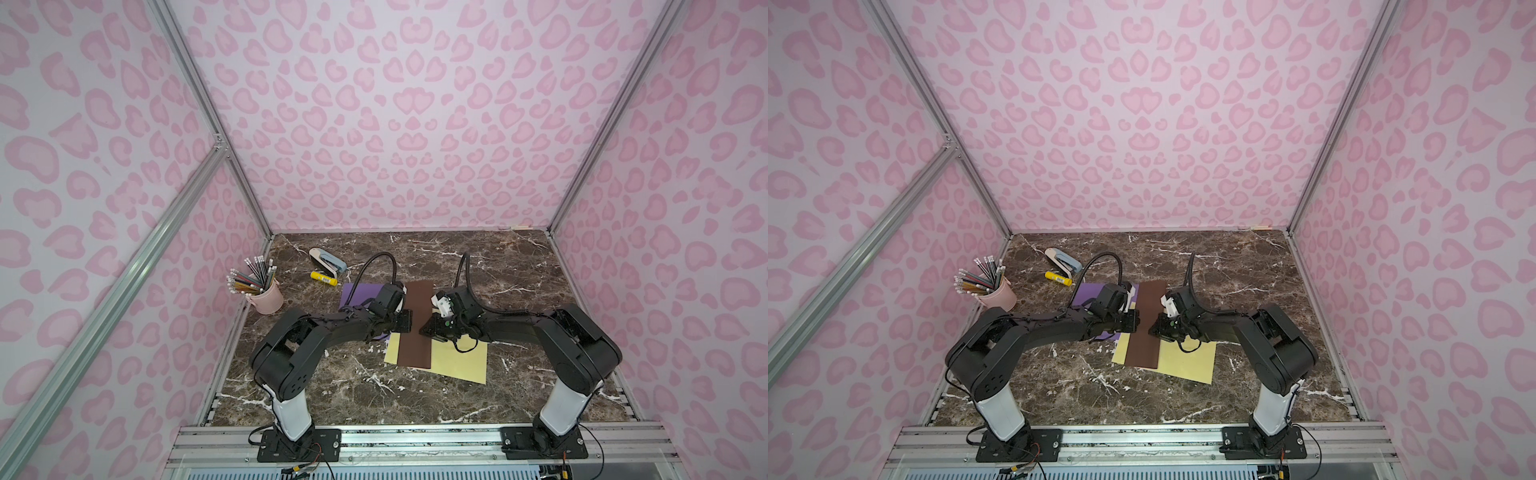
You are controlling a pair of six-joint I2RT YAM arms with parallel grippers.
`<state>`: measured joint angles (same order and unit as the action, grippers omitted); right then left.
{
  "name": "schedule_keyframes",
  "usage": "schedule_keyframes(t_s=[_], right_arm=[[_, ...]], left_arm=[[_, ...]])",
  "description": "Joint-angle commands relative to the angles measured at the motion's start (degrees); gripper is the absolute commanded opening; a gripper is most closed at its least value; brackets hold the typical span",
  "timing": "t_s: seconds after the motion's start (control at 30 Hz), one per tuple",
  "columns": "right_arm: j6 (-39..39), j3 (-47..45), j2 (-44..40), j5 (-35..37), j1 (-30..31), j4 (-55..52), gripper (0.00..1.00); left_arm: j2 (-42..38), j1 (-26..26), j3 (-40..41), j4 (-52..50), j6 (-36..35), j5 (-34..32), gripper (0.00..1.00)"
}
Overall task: Fold the rectangular paper in half along the long edge
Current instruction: Fold the paper.
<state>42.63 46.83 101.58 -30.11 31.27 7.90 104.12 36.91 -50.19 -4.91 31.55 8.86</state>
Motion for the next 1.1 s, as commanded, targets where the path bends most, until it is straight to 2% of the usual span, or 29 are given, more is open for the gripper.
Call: schedule_keyframes(t_s=[0.0, 0.37, 0.5, 0.87, 1.07], right_arm=[[0.0, 0.9, 0.4, -0.4, 0.1, 1.4, 0.17], [0.4, -0.3, 1.9, 0.4, -0.3, 2.3, 0.16], [2.0, -3.2, 2.2, -1.3, -2.0, 5.3, 0.14], [-0.7, -11.9, -3.7, -0.5, -8.6, 2.7, 0.09], [-3.8, -6.2, -8.4, 0.5, -7.2, -3.9, 0.08]], left_arm=[[0.7, -0.1, 0.1, 2.0, -0.6, 0.5, 0.04], [1.8, -0.1, 1.9, 1.4, -0.5, -0.5, 0.04], [1.6, -0.1, 2.4, 1.5, -0.4, -0.6, 0.04], [2.3, -0.1, 3.0, 1.5, -0.2, -0.8, 0.04], [2.3, -0.1, 2.8, 1.4, -0.3, -0.7, 0.04]])
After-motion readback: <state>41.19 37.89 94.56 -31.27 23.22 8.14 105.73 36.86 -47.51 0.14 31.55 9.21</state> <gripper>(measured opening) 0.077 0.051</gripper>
